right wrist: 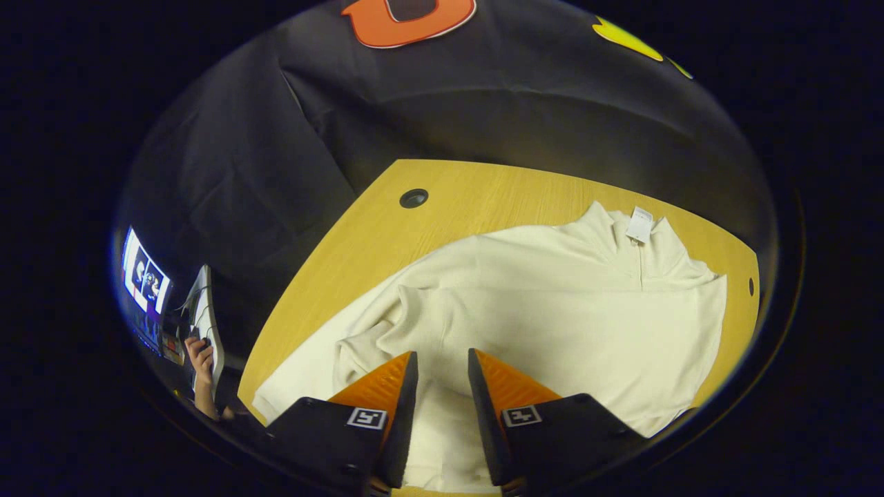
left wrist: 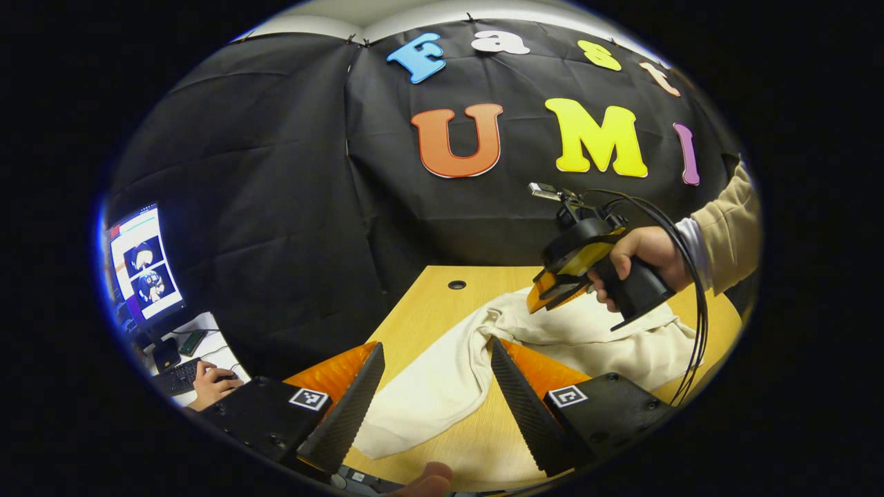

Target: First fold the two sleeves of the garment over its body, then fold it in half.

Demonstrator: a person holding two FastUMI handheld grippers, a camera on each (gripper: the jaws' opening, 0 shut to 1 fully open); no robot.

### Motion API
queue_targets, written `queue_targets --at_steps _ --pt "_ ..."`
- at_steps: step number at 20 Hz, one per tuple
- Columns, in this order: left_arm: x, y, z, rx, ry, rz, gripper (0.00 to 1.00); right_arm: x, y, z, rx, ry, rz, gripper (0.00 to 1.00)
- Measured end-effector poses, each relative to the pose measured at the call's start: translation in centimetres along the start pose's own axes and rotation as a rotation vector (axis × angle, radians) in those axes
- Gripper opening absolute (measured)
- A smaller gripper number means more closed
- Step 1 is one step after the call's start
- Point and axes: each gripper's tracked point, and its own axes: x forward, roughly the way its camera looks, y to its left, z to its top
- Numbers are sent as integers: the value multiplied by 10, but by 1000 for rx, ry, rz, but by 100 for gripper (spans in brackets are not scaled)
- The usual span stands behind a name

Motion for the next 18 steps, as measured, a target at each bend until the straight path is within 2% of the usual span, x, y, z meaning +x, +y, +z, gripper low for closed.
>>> queue_targets --at_steps 2,3,4,5,6,7,9,11,14,16,18 --pt "1 2 -12 -12 36 6 99 -22 -5 1 -27 -27 21 48" --pt "0 4 -16 -10 48 11 99 -32 -6 -2 -34 -29 33 58" --pt "-1 7 -20 -5 56 20 99 -44 -13 -4 -34 -32 31 75" --pt "-1 10 -24 2 71 23 100 -55 -17 -4 -33 -40 37 72" --pt "1 14 -30 8 89 36 99 -67 -23 -4 -29 -51 41 80" --pt "2 20 -38 5 108 49 99 -78 -30 -5 -22 -62 43 81" --pt "4 27 -49 -10 145 68 99 -102 -46 -13 -19 -67 43 90" --pt "6 33 -58 -35 184 91 99 -123 -74 -22 -38 -68 3 96" --pt "9 41 -82 -90 256 138 100 -150 -102 -38 -56 -77 -17 92" --pt "9 45 -98 -136 312 180 100 -167 -115 -54 -43 -71 -14 95" --pt "9 59 -118 -182 380 223 99 -179 -129 -68 -28 -69 -27 92"
